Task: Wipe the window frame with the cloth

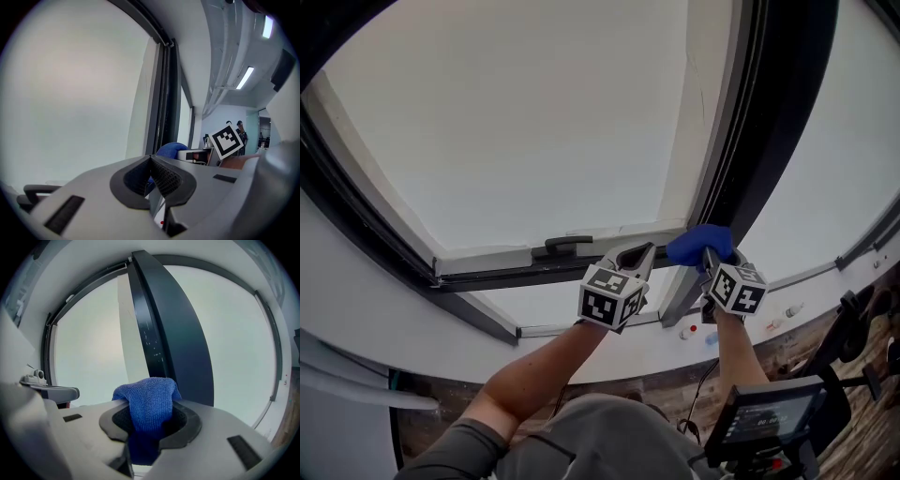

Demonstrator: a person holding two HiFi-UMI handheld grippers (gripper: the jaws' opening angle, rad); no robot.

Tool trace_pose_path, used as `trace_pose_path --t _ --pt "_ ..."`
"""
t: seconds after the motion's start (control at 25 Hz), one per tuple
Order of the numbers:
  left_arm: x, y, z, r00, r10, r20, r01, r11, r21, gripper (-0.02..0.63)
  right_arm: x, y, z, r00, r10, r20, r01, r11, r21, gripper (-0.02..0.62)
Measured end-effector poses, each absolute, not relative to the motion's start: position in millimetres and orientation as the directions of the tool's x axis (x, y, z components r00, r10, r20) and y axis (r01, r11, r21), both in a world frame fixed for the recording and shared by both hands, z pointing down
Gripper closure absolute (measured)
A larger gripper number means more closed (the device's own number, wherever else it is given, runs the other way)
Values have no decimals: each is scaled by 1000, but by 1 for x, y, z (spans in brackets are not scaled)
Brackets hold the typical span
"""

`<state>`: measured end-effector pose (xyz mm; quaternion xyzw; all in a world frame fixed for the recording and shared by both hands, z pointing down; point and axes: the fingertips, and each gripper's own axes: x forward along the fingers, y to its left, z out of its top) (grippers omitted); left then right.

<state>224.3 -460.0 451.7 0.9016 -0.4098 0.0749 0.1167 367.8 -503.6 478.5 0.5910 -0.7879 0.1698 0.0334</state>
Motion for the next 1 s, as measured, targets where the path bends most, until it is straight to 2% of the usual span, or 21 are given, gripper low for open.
trace_pose_path --t 1.0 --pt "237 -429 240 740 -673 19 -673 -739 25 597 350 -459 238 -338 -941 -17 -933 337 -126 469"
